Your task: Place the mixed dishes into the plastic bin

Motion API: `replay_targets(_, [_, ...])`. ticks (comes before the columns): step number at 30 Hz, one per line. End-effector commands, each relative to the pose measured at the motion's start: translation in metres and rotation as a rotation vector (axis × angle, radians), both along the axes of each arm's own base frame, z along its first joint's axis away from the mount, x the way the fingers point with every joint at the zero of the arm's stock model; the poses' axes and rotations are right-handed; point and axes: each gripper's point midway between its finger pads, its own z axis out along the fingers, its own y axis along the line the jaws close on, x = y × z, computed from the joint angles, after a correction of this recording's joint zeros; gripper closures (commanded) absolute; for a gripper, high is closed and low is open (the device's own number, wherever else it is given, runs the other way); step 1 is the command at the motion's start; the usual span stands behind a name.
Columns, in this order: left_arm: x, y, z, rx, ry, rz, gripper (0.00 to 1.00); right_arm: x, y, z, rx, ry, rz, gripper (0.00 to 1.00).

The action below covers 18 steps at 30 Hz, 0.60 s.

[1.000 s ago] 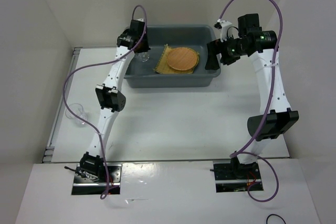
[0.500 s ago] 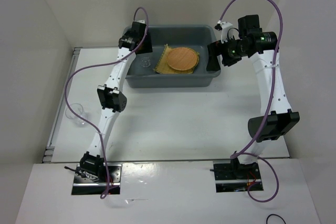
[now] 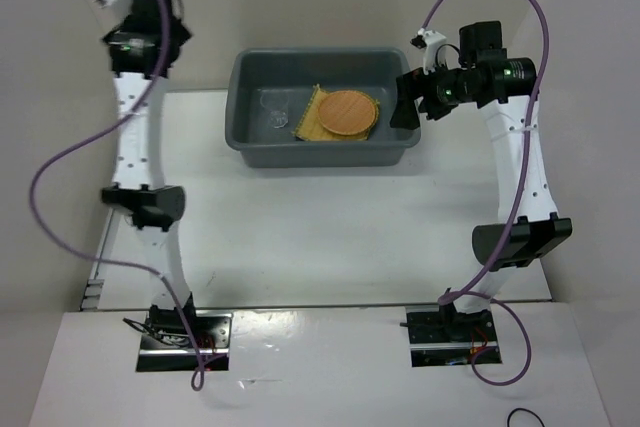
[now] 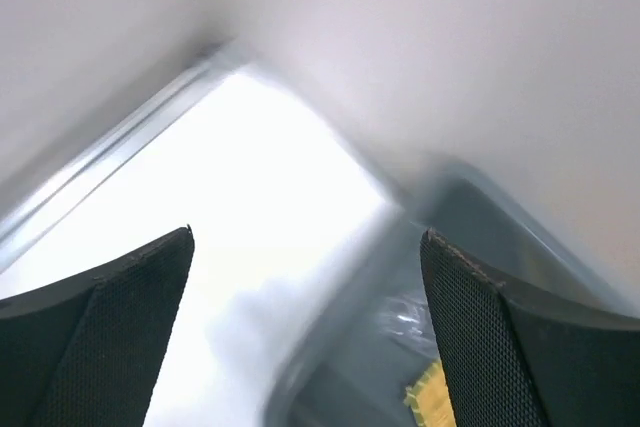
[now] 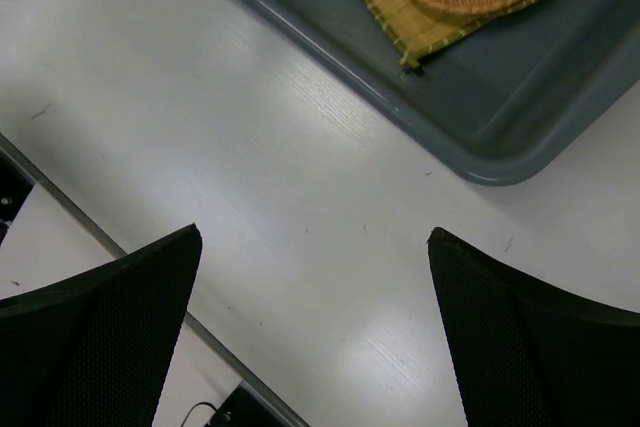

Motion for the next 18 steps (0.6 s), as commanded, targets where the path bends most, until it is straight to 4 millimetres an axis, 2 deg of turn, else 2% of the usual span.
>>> replay_targets(1, [-0.089, 0.096, -0.047, -0.15, 0.154, 0.453, 0.0, -0.001, 0.01, 0.023, 0.043, -0.067, 0.052, 0.02])
replay_targets(2, [-0.107, 0.106, -0.057, -0.185, 0.154, 0.512, 0.0, 0.0, 0.012, 0.021, 0.052, -0.057, 0.062, 0.02])
replay_targets(3, [-0.107, 0.114, -0.055, -0.218, 0.079, 0.529, 0.0, 0.0, 0.012, 0.021, 0.057, -0.052, 0.056, 0.02])
replay_targets(4, [-0.146, 0.118, -0.08, -0.198, 0.132, 0.54, 0.0, 0.0, 0.012, 0.021, 0.057, -0.051, 0.056, 0.02])
replay_targets(5, [-0.159, 0.126, -0.089, -0.206, 0.111, 0.551, 0.0, -0.001, 0.013, 0.021, 0.064, -0.051, 0.062, 0.02])
replay_targets(6, [-0.16, 0.127, -0.094, -0.253, 0.049, 0.528, 0.0, 0.001, 0.014, 0.021, 0.064, -0.051, 0.062, 0.02])
replay_targets(7, [-0.182, 0.129, -0.096, -0.277, 0.034, 0.532, 0.0, 0.001, 0.014, 0.021, 0.064, -0.051, 0.062, 0.02])
replay_targets(8, [-0.201, 0.142, -0.132, -0.302, 0.106, 0.595, 0.0, 0.003, 0.015, 0.018, 0.07, -0.041, 0.068, 0.02])
replay_targets(9, [-0.216, 0.145, -0.149, -0.3, 0.174, 0.624, 0.0, 0.003, 0.015, 0.018, 0.07, -0.041, 0.068, 0.02])
replay_targets(11, [-0.23, 0.154, -0.171, -0.322, 0.241, 0.662, 0.0, 0.004, 0.017, 0.019, 0.082, -0.035, 0.069, 0.02])
replay_targets(12, [-0.236, 0.155, -0.191, -0.333, 0.297, 0.675, 0.0, 0.004, 0.017, 0.019, 0.082, -0.035, 0.069, 0.02])
replay_targets(15, [-0.237, 0.156, -0.214, -0.375, 0.32, 0.656, 0.0, 0.005, 0.019, 0.016, 0.09, -0.024, 0.076, 0.02])
replay_targets(16, [-0.242, 0.152, -0.229, -0.387, 0.352, 0.651, 0.0, 0.004, 0.022, 0.016, 0.09, -0.024, 0.085, 0.02])
replay_targets(18, [-0.238, 0.151, -0.244, -0.433, 0.364, 0.628, 0.0, 0.004, 0.023, 0.016, 0.094, -0.019, 0.08, 0.02])
